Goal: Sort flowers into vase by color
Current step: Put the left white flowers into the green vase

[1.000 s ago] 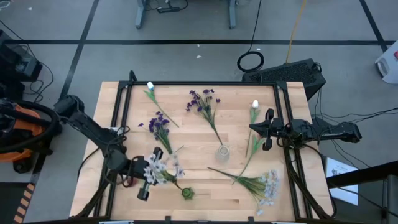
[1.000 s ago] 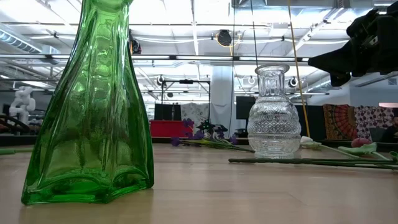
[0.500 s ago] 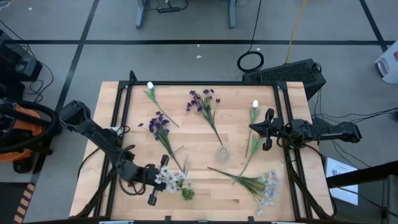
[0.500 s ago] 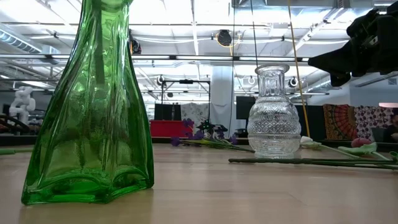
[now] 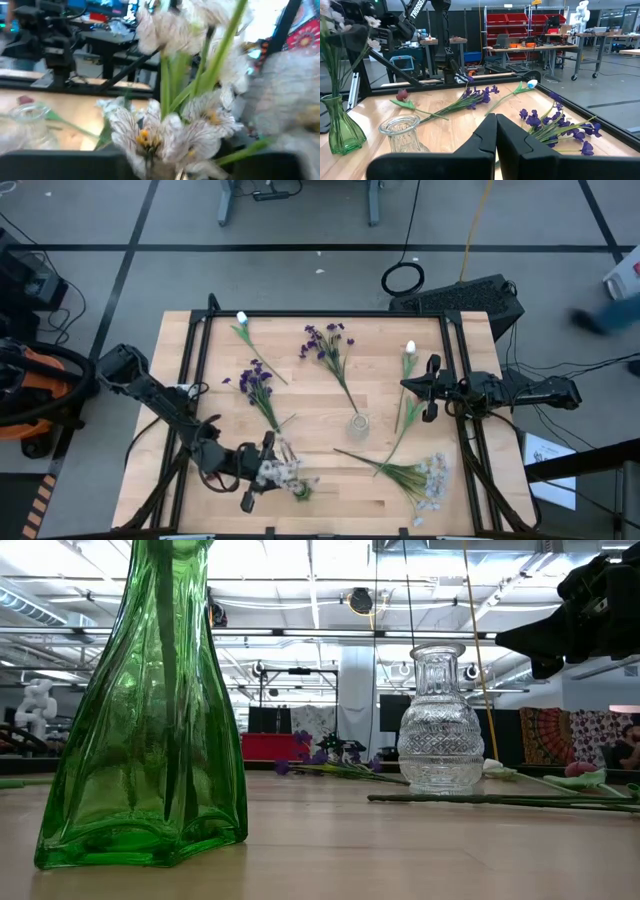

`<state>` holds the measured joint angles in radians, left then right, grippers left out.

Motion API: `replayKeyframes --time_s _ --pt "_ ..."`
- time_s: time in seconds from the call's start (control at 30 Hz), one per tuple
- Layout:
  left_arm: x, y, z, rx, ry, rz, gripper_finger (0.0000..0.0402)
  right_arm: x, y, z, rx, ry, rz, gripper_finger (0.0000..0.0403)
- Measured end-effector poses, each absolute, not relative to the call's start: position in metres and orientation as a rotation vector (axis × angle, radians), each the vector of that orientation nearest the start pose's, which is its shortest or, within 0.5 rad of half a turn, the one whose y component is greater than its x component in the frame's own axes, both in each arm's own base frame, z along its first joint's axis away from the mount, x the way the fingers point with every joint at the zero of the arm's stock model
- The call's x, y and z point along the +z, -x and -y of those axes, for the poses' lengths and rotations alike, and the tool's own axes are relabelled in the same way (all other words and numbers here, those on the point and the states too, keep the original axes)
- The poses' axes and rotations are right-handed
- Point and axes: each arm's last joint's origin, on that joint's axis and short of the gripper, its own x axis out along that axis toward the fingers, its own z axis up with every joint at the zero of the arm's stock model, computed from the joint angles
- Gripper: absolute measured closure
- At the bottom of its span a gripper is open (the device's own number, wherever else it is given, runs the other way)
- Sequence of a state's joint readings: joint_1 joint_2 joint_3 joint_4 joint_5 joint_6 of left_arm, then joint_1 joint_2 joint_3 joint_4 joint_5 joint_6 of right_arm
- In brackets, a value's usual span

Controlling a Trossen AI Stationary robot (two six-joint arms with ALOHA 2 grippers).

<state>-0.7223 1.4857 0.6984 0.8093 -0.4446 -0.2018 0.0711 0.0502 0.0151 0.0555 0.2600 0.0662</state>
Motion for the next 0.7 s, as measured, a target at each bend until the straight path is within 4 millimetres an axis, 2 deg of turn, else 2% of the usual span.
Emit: replayKeyframes --time_s 0.1,0.2,0.33,0.5,0.7 --pt "0.241 -0.24 0.195 -0.277 0.171 0.007 0.022 0.17 -0.099 0.0 -0.188 -0.07 0.027 0.0403" --pt "0.243 -0.239 0.197 -0.283 0.173 0.004 0.0204 0.17 -0.099 0.0 -0.188 -0.069 0.026 0.0403" --pt "0.248 -0.239 0.202 -0.293 0.137 -0.036 0.0201 0.17 -0.099 0.0 -0.188 -0.07 0.026 0.0403" --pt "0.248 -0.239 0.202 -0.277 0.014 -0.222 0.0201 0.17 -0.099 0.0 -0.188 -0.069 0.027 0.0403" --pt "0.261 -0.235 0.199 -0.269 -0.051 -0.315 0.0201 0.17 -0.099 0.0 -0.188 -0.069 0.027 0.0403"
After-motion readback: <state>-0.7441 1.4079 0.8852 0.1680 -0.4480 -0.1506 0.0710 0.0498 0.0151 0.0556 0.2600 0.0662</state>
